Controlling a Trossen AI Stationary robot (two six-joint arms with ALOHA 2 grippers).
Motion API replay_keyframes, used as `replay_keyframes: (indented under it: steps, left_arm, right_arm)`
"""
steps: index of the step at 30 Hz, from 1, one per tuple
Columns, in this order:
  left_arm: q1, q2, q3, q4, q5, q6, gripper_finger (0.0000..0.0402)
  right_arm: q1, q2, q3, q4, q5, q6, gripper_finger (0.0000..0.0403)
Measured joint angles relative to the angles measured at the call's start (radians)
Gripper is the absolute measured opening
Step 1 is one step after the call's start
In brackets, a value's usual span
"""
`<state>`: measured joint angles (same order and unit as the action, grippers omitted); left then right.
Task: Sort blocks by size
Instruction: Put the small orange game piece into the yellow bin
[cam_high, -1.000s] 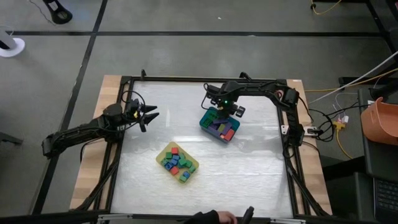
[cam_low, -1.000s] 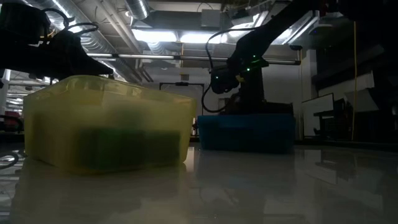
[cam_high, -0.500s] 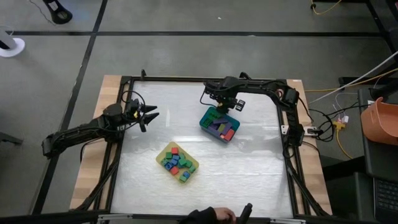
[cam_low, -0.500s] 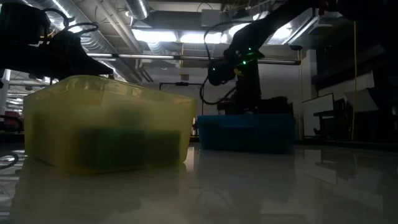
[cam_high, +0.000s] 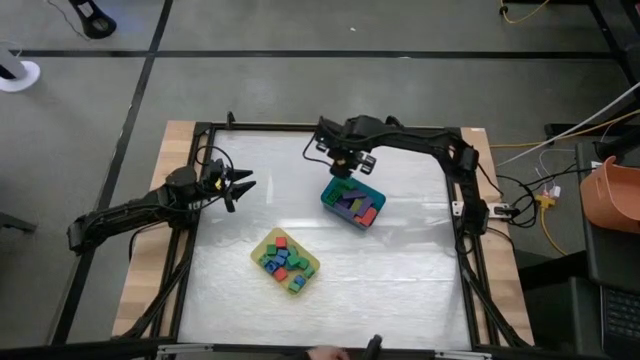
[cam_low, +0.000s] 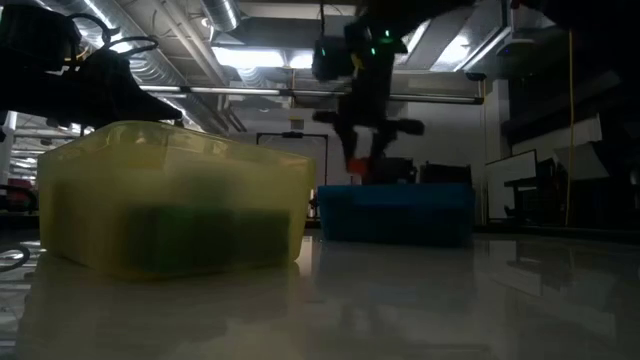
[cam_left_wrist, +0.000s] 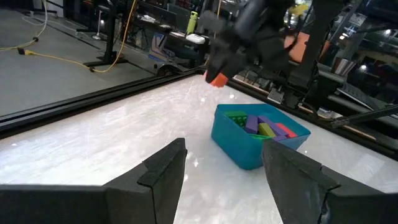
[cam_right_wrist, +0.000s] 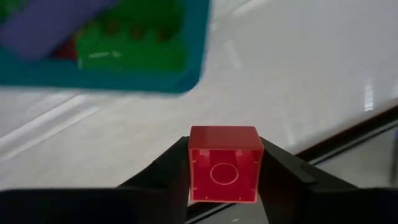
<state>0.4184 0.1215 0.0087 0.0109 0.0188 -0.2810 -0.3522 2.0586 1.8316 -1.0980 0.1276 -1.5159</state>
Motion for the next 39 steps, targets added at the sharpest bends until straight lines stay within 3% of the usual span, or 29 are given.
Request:
replay_keyframes:
  steps: [4,9,24,39]
  left_arm:
    - [0.000,0.000,0.000,0.000,0.000,0.000,0.0200]
    - [0.000,0.000,0.000,0.000,0.000,0.000,0.0200]
    - [0.000,0.000,0.000,0.000,0.000,0.000,0.0200]
    - [0.000,0.000,0.000,0.000,0.000,0.000,0.0200]
  right_arm:
    - [0.063,0.000,0.072,0.009,-0.016,0.021,0.0144]
    - [0.156,0.000,0.126,0.037,-0.049,0.065,0.0157]
    - [0.430,0.000,0.134,0.302,-0.114,0.158,0.0160]
    - [0.523,0.013,0.135,0.413,-0.308,0.162,0.0170]
